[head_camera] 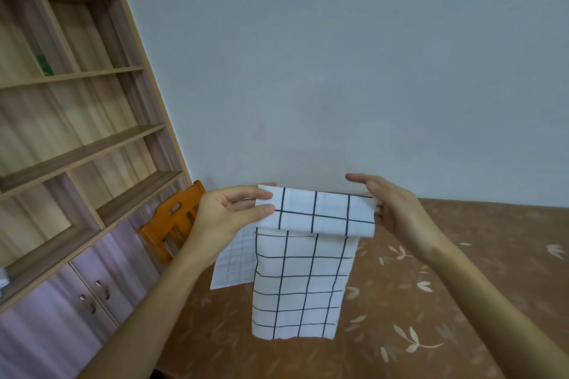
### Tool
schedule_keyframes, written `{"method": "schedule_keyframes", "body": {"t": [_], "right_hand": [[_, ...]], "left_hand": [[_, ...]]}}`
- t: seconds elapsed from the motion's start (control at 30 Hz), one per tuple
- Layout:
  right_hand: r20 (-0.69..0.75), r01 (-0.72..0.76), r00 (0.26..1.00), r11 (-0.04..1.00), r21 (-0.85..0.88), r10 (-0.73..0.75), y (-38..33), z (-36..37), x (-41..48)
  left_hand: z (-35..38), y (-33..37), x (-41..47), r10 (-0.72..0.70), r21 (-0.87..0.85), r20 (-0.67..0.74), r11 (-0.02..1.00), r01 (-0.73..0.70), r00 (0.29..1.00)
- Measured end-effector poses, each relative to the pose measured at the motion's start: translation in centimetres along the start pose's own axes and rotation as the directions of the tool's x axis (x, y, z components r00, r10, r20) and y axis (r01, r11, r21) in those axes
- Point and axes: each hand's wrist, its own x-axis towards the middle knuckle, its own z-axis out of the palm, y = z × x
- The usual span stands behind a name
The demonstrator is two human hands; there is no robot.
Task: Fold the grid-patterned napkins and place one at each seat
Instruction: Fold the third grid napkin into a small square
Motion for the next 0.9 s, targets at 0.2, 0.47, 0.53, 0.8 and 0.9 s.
{"method": "schedule_keyframes", "body": {"t": [0.2,0.47,0.53,0.8,0.9], "right_hand": [[0.052,-0.035,0.998,0.993,-0.111,0.041,0.3,1.2,-0.7],[0.001,0.023,1.0,0.998,-0.053,-0.023,-0.4,1.8,-0.8],[0.0,0.038,0.999,0.998,-0.058,-0.038,-0.7,1.8,-0.9],[0.0,0.133,0.991,0.97,-0.205,-0.136,-0.3,0.6,-1.0],[-0.001,0.147,0.989,0.983,-0.111,-0.148,-0.7,0.2,-1.2]], "left_hand": [[0.6,0.4,-0.1,0.07,-0.106,-0.032,0.992,-0.073,0.997],[0.8,-0.3,-1.0,-0.223,0.015,0.205,0.974,0.225,0.953],[1.0,-0.5,-1.2,-0.23,0.088,0.222,0.972,0.216,0.948],[1.0,0.3,-1.0,-0.128,0.078,0.211,0.99,0.114,0.969],[0.8,0.0,-0.9,-0.133,0.021,0.194,0.991,0.132,0.972]]}}
